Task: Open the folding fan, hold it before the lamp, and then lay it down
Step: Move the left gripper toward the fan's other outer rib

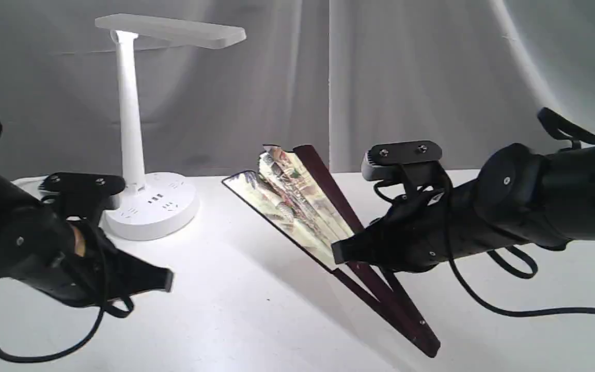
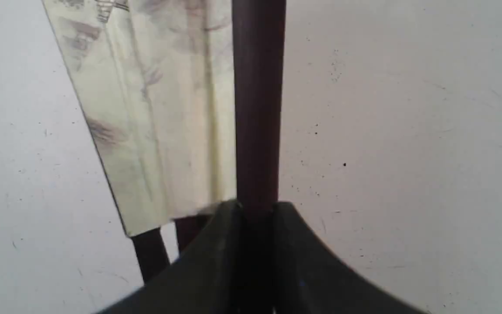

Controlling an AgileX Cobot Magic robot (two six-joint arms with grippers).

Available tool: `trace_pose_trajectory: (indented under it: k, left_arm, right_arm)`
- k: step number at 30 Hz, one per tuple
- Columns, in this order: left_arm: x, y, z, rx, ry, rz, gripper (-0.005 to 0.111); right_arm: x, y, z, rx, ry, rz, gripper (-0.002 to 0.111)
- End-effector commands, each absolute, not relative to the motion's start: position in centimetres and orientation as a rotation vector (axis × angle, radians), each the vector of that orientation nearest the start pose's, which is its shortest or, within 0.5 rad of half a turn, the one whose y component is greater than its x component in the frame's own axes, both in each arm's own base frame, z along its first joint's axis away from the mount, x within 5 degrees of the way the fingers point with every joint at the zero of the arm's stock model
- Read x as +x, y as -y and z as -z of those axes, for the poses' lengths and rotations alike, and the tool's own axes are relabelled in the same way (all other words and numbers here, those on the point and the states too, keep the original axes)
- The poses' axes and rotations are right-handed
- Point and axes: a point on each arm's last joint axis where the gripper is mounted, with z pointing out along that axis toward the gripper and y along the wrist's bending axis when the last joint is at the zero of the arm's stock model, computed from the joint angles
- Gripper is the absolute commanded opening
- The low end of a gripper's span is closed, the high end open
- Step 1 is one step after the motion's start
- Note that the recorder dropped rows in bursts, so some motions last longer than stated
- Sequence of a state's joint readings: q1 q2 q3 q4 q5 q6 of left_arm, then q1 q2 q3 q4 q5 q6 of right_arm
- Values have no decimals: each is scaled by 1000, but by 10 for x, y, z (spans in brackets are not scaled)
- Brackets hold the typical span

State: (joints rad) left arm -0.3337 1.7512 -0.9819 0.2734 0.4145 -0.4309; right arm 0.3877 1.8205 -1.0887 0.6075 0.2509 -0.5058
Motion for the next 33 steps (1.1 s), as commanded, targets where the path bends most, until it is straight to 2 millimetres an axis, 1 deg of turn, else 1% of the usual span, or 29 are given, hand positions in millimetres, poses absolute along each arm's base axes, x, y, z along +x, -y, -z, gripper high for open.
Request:
trace_pose_trajectory:
  k: [1,3,5,7,8,10,11,13,15,18,20,22,23,25,27,28,29,31,33]
  left_arm:
    - [320,122,-166,194,-2498,206,0]
    - [315,120,-159,118,-2586,211,0]
    - [314,113,-156,71,-2670,174,0]
    - [319,104,-158,65,-2630,163,0]
    - [324,102,-158,68,-2557,187,0]
    - [331,97,-160,28,-2340,284,0]
    - [331,94,-159,-8,-2225,333,0]
    - [327,87,-154,-80,-2054,383,0]
    - [319,77,-144,-122,-1928,337,0]
    - [308,62,-132,-119,-1751,176,0]
    - [305,58,-125,-143,-1681,164,0]
    - [306,60,-111,-203,-1712,233,0]
    - [309,64,-106,-231,-1721,310,0]
    - [319,75,-97,-224,-1736,471,0]
    - [330,87,-91,-170,-1749,649,0]
    - [334,88,-91,-167,-1747,703,0]
    - [339,90,-91,-180,-1754,809,0]
    - [344,88,-93,-252,-1755,934,0]
    - [347,80,-94,-401,-1752,1066,0]
  right_arm:
    - [349,-156,-194,-432,-2374,-379,0]
    - [349,-156,-194,-432,-2374,-379,0]
    - [349,-156,-194,-430,-2371,-377,0]
    - [349,-156,-194,-430,-2371,-377,0]
    - [349,-156,-194,-432,-2373,-378,0]
    - [348,-156,-194,-434,-2378,-381,0]
    - [348,-156,-194,-436,-2380,-382,0]
    - [348,-156,-194,-437,-2382,-383,0]
    - [348,-156,-194,-434,-2377,-381,0]
    - [350,-155,-195,-427,-2366,-374,0]
    - [350,-155,-195,-426,-2364,-373,0]
    - [350,-155,-195,-425,-2362,-371,0]
    - [350,-155,-195,-425,-2362,-371,0]
    - [350,-155,-195,-425,-2362,-371,0]
    - [350,-155,-195,-425,-2362,-371,0]
    - [350,-155,-195,-425,-2362,-371,0]
    - [350,-155,-195,-425,-2362,-371,0]
    - [350,-155,-195,-428,-2361,-371,0]
    - [350,-155,-195,-427,-2356,-367,0]
